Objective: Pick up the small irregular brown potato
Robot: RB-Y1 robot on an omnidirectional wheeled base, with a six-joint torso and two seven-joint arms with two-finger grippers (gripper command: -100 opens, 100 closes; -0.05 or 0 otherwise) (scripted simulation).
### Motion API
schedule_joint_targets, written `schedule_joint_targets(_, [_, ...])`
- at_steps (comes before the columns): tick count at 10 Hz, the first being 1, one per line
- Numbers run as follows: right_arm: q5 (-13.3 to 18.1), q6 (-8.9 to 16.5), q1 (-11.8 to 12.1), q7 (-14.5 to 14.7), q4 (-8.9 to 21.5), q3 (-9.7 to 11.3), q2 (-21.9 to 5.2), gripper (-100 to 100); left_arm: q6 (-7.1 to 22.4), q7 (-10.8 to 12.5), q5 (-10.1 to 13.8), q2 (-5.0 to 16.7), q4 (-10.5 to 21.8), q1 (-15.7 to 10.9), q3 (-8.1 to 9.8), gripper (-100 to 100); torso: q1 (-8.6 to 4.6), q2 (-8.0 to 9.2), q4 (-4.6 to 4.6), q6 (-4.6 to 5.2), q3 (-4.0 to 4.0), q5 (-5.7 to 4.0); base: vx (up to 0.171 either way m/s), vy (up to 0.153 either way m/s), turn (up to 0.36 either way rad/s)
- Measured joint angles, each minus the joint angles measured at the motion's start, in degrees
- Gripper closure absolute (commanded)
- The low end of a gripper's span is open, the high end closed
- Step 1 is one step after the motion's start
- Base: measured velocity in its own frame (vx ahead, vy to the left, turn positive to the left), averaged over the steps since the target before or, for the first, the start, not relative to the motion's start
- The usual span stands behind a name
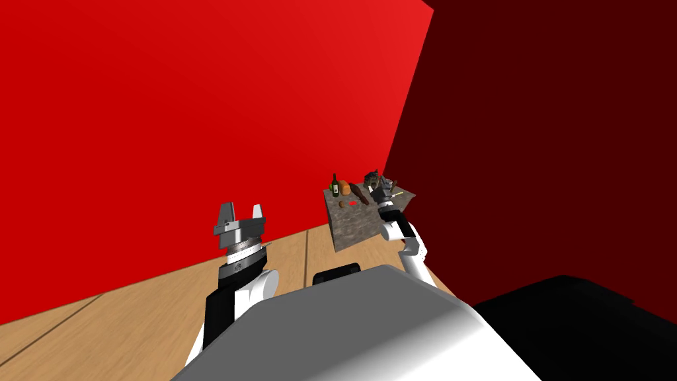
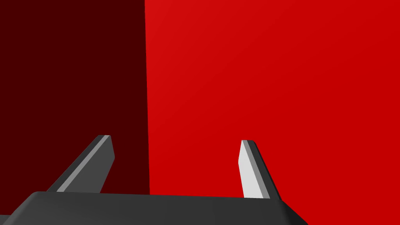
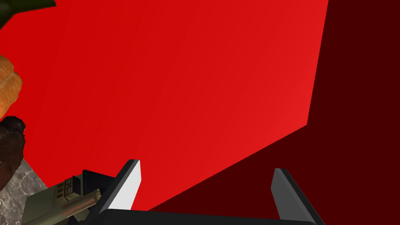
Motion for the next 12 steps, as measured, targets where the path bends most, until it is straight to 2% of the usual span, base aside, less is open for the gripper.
schedule_joint_targets(2, [-0.3,3.4,-2.5,-2.2,0.6,-0.9,-0.7,-100,0.0,0.0,0.0,0.0,0.0,0.0,0.0,0,0.0,-0.02,0.0,0.0,-0.01,0.0,0.0,0.001,0.071])
schedule_joint_targets(6, [-0.8,9.5,-5.1,-6.0,1.6,-2.1,-1.9,-100,0.0,0.0,0.0,0.0,0.0,0.0,0.0,0,-0.01,-0.01,-0.01,0.03,-0.01,-0.01,0.002,0.002,0.071])
schedule_joint_targets(9, [-1.0,14.5,-8.7,-9.3,3.2,-3.3,-2.7,-100,0.0,0.0,0.0,0.0,0.0,0.0,0.0,0,0.02,-0.04,-0.01,0.01,-0.03,0.0,0.007,0.003,0.079])
schedule_joint_targets(12, [-1.0,19.8,-11.1,-12.8,4.2,-4.2,-2.9,-100,0.0,0.0,0.0,0.0,0.0,0.0,0.0,0,0.02,-0.05,-0.02,0.04,-0.03,0.0,0.009,0.003,0.057])
